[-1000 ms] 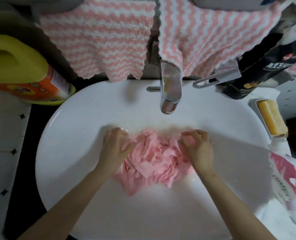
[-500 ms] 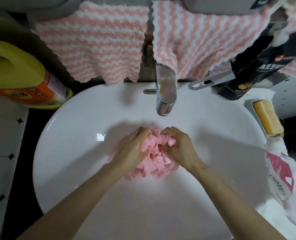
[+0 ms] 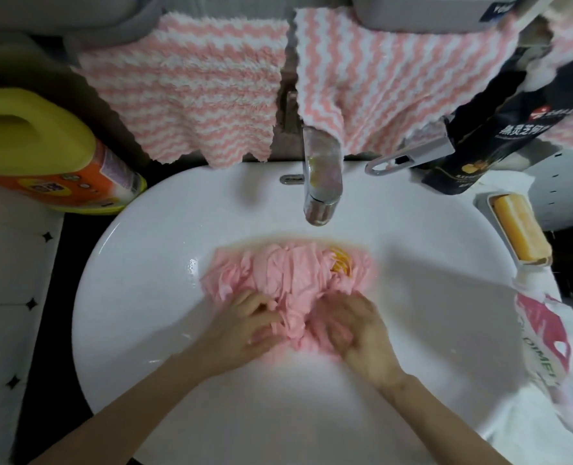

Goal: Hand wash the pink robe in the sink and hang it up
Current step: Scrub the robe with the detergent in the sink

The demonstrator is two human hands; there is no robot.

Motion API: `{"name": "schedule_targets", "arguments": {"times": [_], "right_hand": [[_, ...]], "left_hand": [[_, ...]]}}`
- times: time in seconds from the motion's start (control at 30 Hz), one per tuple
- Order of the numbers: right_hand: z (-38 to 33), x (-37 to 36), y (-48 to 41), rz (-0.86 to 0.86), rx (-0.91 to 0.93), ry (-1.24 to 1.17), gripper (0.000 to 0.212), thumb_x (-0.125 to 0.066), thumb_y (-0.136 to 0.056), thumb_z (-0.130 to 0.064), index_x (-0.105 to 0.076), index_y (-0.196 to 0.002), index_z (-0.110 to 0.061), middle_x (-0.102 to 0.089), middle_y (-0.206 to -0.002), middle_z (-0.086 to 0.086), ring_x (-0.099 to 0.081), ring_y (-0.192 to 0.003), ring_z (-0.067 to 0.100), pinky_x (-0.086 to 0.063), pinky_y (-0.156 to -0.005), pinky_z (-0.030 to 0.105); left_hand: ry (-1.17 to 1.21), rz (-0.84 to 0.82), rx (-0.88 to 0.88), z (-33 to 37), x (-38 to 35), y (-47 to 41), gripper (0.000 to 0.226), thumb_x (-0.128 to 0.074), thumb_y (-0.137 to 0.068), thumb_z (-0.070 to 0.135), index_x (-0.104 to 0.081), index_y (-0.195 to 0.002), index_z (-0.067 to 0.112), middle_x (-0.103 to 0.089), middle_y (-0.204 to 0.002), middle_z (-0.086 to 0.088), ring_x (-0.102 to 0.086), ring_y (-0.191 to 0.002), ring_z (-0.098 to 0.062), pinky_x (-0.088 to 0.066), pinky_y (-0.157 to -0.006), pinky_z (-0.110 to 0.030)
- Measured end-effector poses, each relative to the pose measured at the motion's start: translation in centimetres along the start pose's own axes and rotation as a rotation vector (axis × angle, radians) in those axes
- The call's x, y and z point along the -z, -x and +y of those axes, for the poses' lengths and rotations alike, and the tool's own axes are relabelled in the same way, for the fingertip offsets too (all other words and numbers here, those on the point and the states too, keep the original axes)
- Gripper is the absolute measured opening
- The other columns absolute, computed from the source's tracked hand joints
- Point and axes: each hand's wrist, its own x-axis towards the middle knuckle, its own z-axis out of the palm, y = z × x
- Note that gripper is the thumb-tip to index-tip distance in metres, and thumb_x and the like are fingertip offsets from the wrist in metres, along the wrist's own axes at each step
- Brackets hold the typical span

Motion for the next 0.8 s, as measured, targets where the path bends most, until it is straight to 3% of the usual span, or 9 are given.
{"name": "schedule_targets", "arguments": {"times": [0.1,0.2,0.3,0.4,0.47,0.57,0.67,0.73,0.8], "right_hand": [[-0.9,1.3,-2.0,0.357,-0.445,-0.097,0.048,-0.049,-0.081,-0.049,-0.065,-0.118,-0.023,-0.057,-0.122,0.002,-0.05,-0.114,0.021,-0.029,-0.094,0.021],[-0.9,0.5,-5.4,0.273,-0.845,-0.271,0.082,-0.047,-0.066,-0.074,-0.046,-0.138,-0.033,-0.044,-0.133,0.005,-0.044,-0.12,0.022,-0.03,-0.1,0.029],[-2.1,-1.4,-8.6,0.095,-0.822,-0.397,0.07,-0.064,-0.072,-0.065,-0.044,-0.135,-0.041,-0.05,-0.123,-0.003,-0.055,-0.106,0.015,-0.047,-0.094,0.034],[-2.8,-1.0,-10.5,-0.025,-0.838,-0.721,0.026,-0.07,-0.081,-0.046,-0.065,-0.101,-0.029,-0.062,-0.084,-0.007,-0.056,-0.07,0.009,-0.048,-0.064,0.026],[-3.1,0.7,-10.5,-0.052,-0.804,-0.872,0.033,-0.07,-0.085,-0.033,-0.052,-0.061,-0.02,-0.043,-0.058,-0.005,-0.04,-0.053,0.009,-0.036,-0.053,0.021],[-4.2,2.6,-8.4,-0.045,-0.742,-0.827,0.043,-0.066,-0.088,-0.032,-0.045,-0.052,-0.022,-0.041,-0.063,-0.003,-0.041,-0.054,0.008,-0.035,-0.058,0.021],[-4.3,1.6,-4.2,-0.032,-0.474,-0.471,0.006,-0.064,-0.084,-0.043,-0.058,-0.084,-0.042,-0.056,-0.109,-0.011,-0.056,-0.092,-0.004,-0.041,-0.078,0.018],[-3.8,-0.3,-2.1,-0.13,-0.301,-0.179,0.046,-0.051,-0.081,-0.068,-0.043,-0.122,-0.049,-0.037,-0.145,-0.01,-0.042,-0.127,0.005,-0.037,-0.099,0.025],[-2.7,-2.7,-1.0,-0.174,-0.211,0.053,0.061,-0.033,-0.086,-0.074,-0.028,-0.14,-0.046,-0.025,-0.155,-0.007,-0.033,-0.138,0.021,-0.032,-0.107,0.044]], "left_hand": [[-0.045,0.364,0.413,-0.2,1.3,-0.5,0.035,-0.045,-0.09,0.036,-0.067,-0.099,0.011,-0.058,-0.114,-0.009,-0.048,-0.108,-0.027,-0.034,-0.092,-0.031],[0.324,0.485,0.861,0.2,1.2,-2.8,0.04,-0.054,-0.09,0.04,-0.061,-0.106,0.004,-0.059,-0.107,-0.014,-0.057,-0.103,-0.03,-0.039,-0.082,-0.013],[0.812,0.25,1.073,-0.1,0.0,-6.4,0.054,-0.045,-0.089,0.059,-0.054,-0.122,0.016,-0.066,-0.106,0.0,-0.064,-0.094,-0.011,-0.049,-0.084,-0.025],[1.038,0.03,1.187,-1.6,-0.6,-8.5,0.072,-0.046,-0.074,0.078,-0.065,-0.117,0.024,-0.067,-0.114,0.001,-0.063,-0.106,-0.016,-0.044,-0.101,-0.038],[1.03,0.018,1.184,-1.3,0.1,-8.9,0.058,-0.056,-0.074,0.07,-0.073,-0.098,0.02,-0.072,-0.101,0.001,-0.065,-0.098,-0.016,-0.045,-0.099,-0.036],[0.855,0.168,0.873,1.6,0.6,-7.1,0.025,-0.061,-0.085,0.038,-0.065,-0.074,0.015,-0.061,-0.083,0.003,-0.056,-0.08,-0.011,-0.042,-0.077,-0.026],[0.432,0.17,0.453,4.1,-0.8,-3.3,0.042,-0.058,-0.077,0.045,-0.057,-0.105,0.014,-0.05,-0.114,0.007,-0.05,-0.11,-0.014,-0.043,-0.092,-0.027],[0.09,0.123,0.329,3.7,-3.4,-1.2,0.071,-0.057,-0.077,0.058,-0.044,-0.134,0.017,-0.043,-0.141,-0.002,-0.04,-0.132,-0.024,-0.036,-0.106,-0.041],[-0.138,0.1,0.315,3.5,-5.2,-0.5,0.081,-0.051,-0.077,0.067,-0.045,-0.138,0.014,-0.04,-0.147,-0.008,-0.036,-0.136,-0.028,-0.031,-0.108,-0.049]]}}
